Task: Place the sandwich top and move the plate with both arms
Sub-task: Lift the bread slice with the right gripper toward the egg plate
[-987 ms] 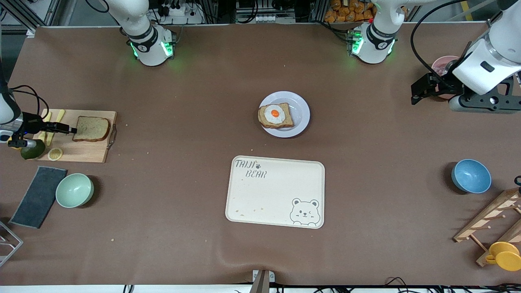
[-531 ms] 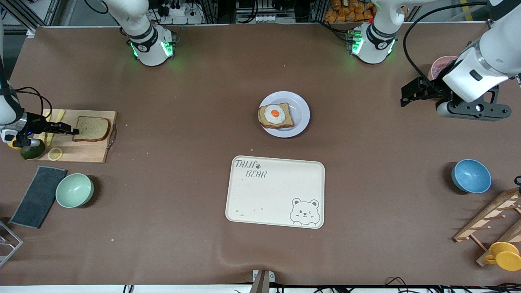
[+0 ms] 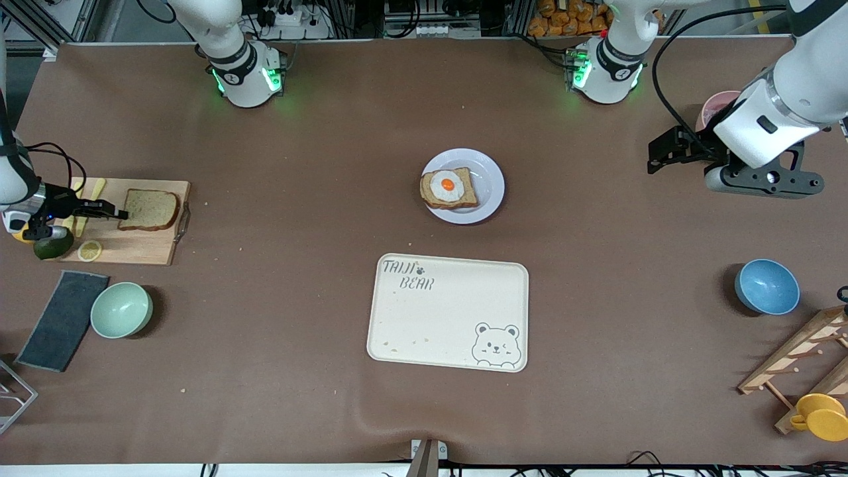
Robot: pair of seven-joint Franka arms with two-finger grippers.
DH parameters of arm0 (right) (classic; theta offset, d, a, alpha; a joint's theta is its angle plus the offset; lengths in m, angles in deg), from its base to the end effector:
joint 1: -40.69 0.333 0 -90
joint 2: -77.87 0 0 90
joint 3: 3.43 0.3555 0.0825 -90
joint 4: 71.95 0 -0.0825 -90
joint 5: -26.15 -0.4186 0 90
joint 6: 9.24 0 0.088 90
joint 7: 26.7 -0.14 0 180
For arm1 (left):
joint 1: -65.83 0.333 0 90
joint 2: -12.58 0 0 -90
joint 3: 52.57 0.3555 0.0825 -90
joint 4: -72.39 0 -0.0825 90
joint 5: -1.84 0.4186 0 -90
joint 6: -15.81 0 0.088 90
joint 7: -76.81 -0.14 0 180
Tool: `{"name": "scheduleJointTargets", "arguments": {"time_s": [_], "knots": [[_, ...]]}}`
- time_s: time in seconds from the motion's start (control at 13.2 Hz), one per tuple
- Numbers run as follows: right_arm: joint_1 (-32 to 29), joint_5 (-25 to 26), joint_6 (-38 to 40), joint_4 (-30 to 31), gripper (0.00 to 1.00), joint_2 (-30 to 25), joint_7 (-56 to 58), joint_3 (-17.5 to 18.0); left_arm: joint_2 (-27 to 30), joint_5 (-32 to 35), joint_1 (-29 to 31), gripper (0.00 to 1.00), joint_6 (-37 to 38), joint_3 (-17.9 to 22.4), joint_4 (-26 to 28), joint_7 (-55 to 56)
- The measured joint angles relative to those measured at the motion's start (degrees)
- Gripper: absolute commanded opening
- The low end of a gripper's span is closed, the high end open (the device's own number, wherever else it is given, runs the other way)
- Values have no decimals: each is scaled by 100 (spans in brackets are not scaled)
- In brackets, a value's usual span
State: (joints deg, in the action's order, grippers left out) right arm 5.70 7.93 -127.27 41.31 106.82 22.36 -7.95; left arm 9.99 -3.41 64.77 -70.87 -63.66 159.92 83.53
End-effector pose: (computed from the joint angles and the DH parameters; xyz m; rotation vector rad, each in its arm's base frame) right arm 0.4728 -0.3574 0.1626 -2.6980 0.0559 0.2094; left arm 0.5809 -0.1359 0.6222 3.0466 -0.1485 -0.1142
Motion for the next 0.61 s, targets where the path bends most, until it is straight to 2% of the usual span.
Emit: {"name": "scheduleJointTargets", "arguments": {"time_s": [0.3, 0.61], "knots": [[61, 0, 330, -86, 0, 1, 1, 78, 0, 175, 11, 100, -19, 4, -17, 0], [202, -4, 1292, -511, 0, -7, -24, 105, 0, 191, 23, 100, -70, 8, -37, 0]]}}
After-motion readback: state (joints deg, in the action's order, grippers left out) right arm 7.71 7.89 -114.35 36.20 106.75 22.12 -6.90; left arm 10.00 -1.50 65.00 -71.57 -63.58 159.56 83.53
